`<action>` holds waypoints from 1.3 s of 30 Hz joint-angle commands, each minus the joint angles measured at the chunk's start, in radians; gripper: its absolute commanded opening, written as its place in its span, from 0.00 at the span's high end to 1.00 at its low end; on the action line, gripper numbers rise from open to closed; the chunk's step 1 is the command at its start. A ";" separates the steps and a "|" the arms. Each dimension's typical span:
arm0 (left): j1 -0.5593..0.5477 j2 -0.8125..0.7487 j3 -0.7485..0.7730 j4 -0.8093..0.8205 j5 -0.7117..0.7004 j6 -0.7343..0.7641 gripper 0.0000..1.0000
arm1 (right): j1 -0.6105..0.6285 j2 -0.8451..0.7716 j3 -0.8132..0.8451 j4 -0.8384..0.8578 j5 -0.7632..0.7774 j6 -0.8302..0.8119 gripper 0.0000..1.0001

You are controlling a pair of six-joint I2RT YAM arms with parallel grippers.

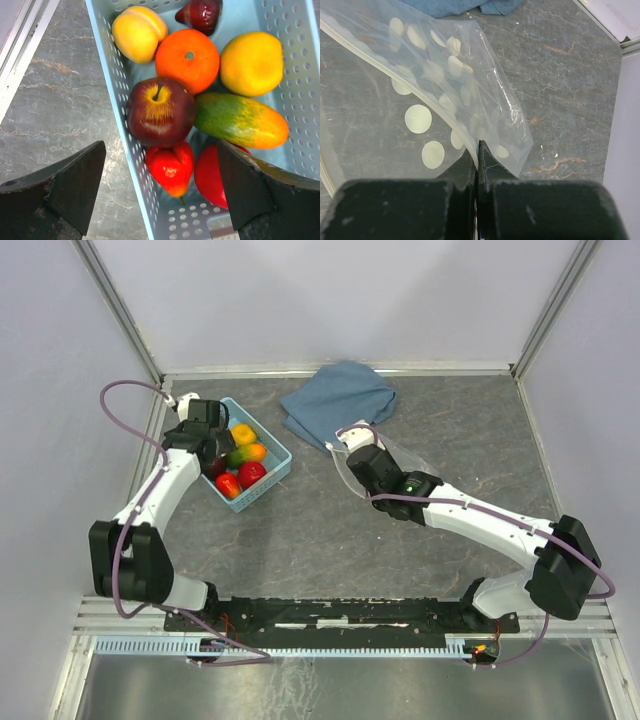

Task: Place the food in the zip-top bag and seal the zipper
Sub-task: Pick up the fake fruit from the bin.

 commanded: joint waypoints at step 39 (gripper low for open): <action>0.122 0.371 0.170 -0.007 0.274 0.115 0.20 | -0.022 -0.019 -0.031 0.071 -0.012 0.009 0.98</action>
